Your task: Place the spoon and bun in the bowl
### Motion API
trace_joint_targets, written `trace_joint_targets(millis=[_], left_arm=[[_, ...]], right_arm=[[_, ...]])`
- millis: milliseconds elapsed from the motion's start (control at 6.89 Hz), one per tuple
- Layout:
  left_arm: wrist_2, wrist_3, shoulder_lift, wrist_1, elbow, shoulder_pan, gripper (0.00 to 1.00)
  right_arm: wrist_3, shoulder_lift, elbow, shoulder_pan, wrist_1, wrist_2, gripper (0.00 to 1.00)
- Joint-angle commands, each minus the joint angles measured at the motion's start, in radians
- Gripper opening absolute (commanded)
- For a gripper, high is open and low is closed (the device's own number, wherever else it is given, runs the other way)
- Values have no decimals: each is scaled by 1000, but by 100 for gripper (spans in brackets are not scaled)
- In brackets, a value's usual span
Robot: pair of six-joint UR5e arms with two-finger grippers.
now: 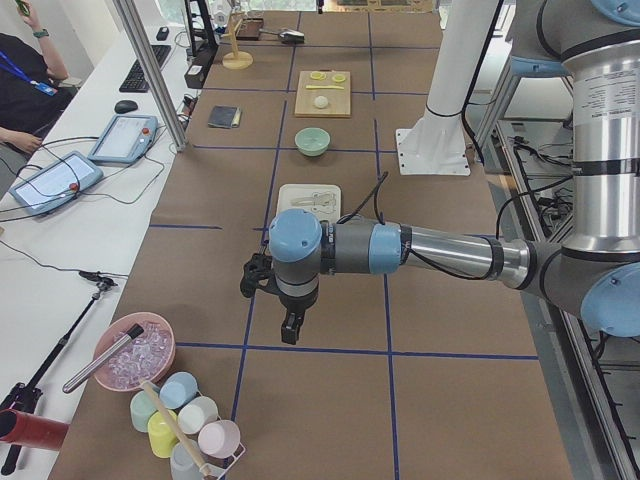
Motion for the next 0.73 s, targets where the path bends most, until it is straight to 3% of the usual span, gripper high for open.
trace_joint_targets(millis=[0, 145, 290, 581], left_arm=[[5, -4, -61, -331, 22, 1, 100], [-4, -11, -66, -466, 32, 18, 100], [-2, -197, -67, -483, 26, 103, 100], [32, -617, -72, -753, 35, 328, 100]], right_arm=[[7, 16, 8, 0, 0, 2, 100], [12, 22, 5, 0, 0, 8, 100], [12, 26, 1, 0, 0, 30, 100], [29, 33, 4, 0, -2, 38, 100]])
